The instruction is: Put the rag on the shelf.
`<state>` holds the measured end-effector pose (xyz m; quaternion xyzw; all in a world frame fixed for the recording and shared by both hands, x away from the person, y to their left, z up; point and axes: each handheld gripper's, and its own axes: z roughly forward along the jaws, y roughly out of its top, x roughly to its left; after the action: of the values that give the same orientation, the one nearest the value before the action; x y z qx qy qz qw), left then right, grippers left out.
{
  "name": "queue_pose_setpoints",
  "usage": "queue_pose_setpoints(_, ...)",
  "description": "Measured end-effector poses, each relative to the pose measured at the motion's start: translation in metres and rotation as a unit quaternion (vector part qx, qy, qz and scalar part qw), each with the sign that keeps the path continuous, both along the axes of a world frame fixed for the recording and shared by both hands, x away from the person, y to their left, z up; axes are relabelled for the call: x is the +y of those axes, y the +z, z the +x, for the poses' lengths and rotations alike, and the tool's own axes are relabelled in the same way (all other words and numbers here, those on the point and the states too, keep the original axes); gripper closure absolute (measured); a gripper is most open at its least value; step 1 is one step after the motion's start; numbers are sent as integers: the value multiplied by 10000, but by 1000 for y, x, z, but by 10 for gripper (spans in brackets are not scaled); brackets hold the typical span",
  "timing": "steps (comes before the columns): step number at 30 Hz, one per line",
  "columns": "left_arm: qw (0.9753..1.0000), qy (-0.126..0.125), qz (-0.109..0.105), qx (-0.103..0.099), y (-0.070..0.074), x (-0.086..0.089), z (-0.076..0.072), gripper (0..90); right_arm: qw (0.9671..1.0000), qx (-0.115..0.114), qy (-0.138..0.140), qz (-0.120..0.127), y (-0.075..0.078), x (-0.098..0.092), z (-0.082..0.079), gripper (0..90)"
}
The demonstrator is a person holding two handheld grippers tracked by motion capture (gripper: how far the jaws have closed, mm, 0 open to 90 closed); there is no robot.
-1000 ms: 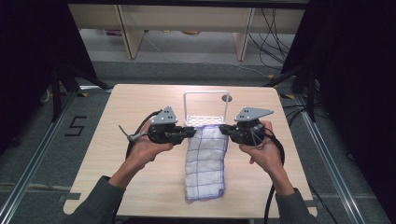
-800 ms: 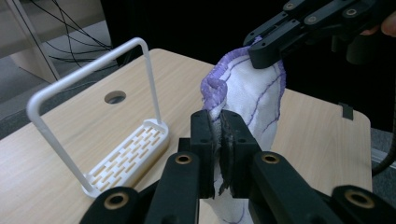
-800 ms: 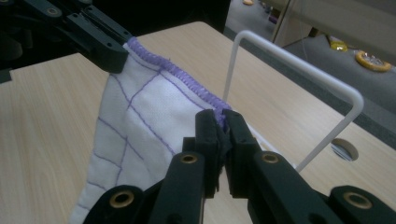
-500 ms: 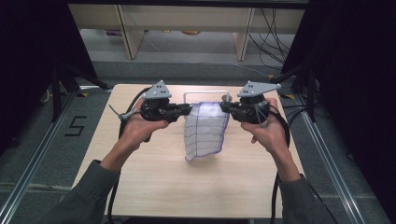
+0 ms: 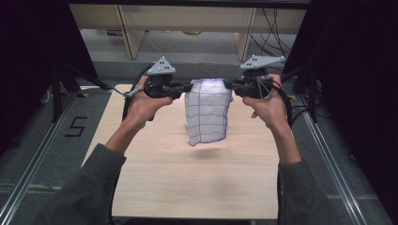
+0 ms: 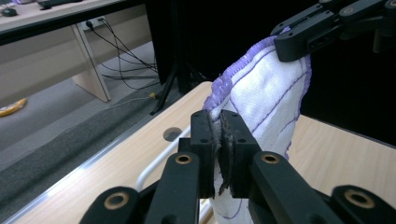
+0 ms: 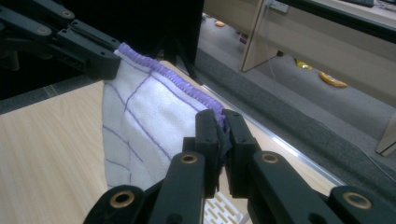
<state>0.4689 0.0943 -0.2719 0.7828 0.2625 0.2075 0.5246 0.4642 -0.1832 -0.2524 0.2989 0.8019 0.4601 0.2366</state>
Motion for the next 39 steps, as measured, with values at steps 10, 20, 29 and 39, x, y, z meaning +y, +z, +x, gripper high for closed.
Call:
queue_pose_setpoints(10, 9996, 134, -224, -79, 15, -1, 23, 838, 9997, -66, -196, 103, 18, 4, 24, 861)
queue_pose_setpoints(20, 9989, 249, -394, -78, 29, -9, 50, 838, 9984, -205, -406, 336, 32, -1, 49, 861)
queue_pose_setpoints(29, 9961, 588, -625, 200, 17, -10, 89, 838, 9962, 43, -730, 467, 32, 7, 80, 861)
queue_pose_setpoints(39, 9926, 796, -803, 450, -11, -13, 121, 833, 9926, 420, -1044, 466, 4, 15, 116, 859)
